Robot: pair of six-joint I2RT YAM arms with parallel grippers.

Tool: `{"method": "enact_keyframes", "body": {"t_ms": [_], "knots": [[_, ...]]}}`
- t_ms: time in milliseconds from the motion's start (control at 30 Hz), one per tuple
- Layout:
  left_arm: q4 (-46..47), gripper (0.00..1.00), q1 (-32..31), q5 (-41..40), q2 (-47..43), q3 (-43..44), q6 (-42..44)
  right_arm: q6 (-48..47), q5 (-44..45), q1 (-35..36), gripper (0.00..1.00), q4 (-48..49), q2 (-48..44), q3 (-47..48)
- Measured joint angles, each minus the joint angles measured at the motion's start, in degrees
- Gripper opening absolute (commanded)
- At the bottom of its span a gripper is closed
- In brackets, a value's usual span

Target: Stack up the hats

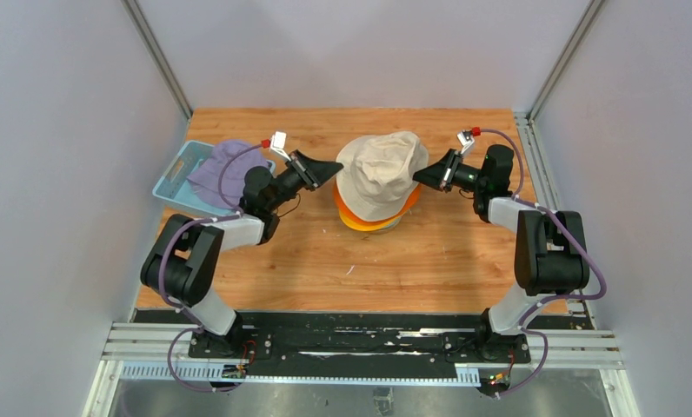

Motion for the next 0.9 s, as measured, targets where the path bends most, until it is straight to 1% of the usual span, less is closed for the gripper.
{"method": "enact_keyframes", "body": {"t_ms": [200,467,600,900], "knots": [[7.2,0.0,1.6,-2.8,3.9,-3.6,-4.0,0.1,0.0,0.0,0.01,0.4,0.0,0.0],[10.1,0.0,2.6,-3.8,11.0,-2.4,-6.8,0.1,-0.6,0.0,0.01,0.8,0.0,0.0],[10.9,0.0,2.6,-3.9,13.2,-1.6,-7.3,0.0,-0.7,0.0,0.01,0.4,0.0,0.0],[14.8,0.0,2.8,-3.8,14.7,-1.6,-10.1,-4.6,1.0,0.0,0.01,-7.8,-0.7,0.0]]}}
